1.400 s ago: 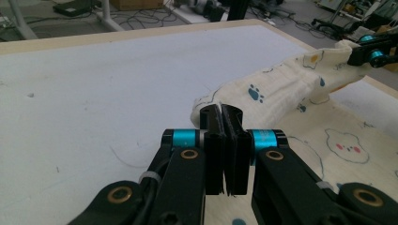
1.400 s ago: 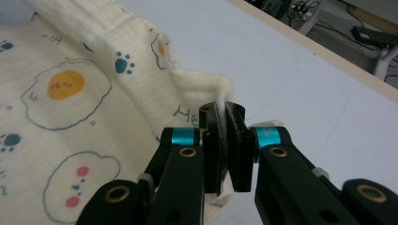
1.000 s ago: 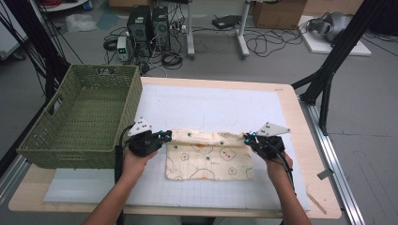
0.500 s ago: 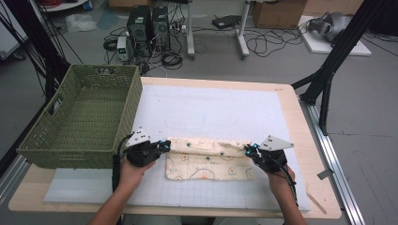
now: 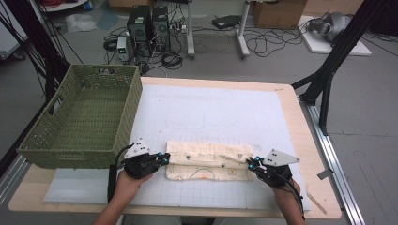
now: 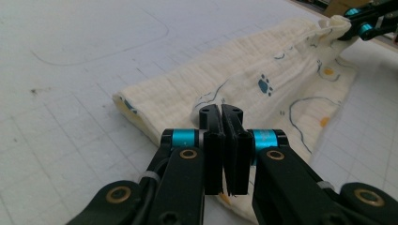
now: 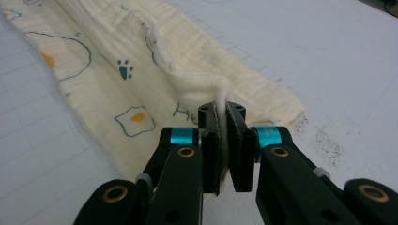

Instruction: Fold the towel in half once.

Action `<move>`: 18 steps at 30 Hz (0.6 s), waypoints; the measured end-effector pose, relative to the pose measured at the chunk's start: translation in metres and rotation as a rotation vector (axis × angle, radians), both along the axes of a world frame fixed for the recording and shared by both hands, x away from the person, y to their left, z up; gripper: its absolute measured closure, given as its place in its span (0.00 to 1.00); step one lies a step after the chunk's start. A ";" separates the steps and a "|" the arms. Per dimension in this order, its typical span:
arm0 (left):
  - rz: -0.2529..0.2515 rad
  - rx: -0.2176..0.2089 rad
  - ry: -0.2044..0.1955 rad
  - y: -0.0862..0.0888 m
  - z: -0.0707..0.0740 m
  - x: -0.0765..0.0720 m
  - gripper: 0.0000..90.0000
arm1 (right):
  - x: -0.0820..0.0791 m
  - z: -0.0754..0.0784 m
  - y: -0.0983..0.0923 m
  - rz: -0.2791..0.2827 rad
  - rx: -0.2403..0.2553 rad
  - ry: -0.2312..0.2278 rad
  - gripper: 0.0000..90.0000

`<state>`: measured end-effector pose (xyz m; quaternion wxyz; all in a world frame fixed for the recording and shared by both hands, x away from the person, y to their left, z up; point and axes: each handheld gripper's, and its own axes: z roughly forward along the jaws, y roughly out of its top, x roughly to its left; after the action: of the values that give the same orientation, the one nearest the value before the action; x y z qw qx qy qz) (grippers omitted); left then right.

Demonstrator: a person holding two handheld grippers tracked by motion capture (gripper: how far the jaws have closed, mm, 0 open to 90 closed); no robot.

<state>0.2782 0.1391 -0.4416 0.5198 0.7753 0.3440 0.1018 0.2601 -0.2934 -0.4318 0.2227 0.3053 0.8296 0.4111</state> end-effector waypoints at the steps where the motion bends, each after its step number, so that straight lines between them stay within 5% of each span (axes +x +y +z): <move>1: -0.007 0.007 0.006 0.000 -0.001 -0.002 0.96 | -0.002 0.000 0.000 0.000 0.005 0.006 0.95; 6: -0.032 0.025 0.030 0.001 -0.003 -0.009 0.92 | -0.008 -0.004 -0.002 0.014 -0.024 0.021 0.92; 11: 0.020 -0.030 0.058 0.011 0.002 -0.013 0.61 | -0.013 -0.002 -0.007 -0.001 -0.023 0.013 0.84; 18: 0.098 -0.094 0.030 0.026 0.008 -0.010 0.60 | -0.028 0.004 -0.029 -0.064 -0.012 0.020 0.77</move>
<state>0.2686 0.1651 -0.4333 0.5449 0.7337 0.3937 0.0991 0.2324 -0.3223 -0.4280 0.2292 0.3344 0.8241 0.3956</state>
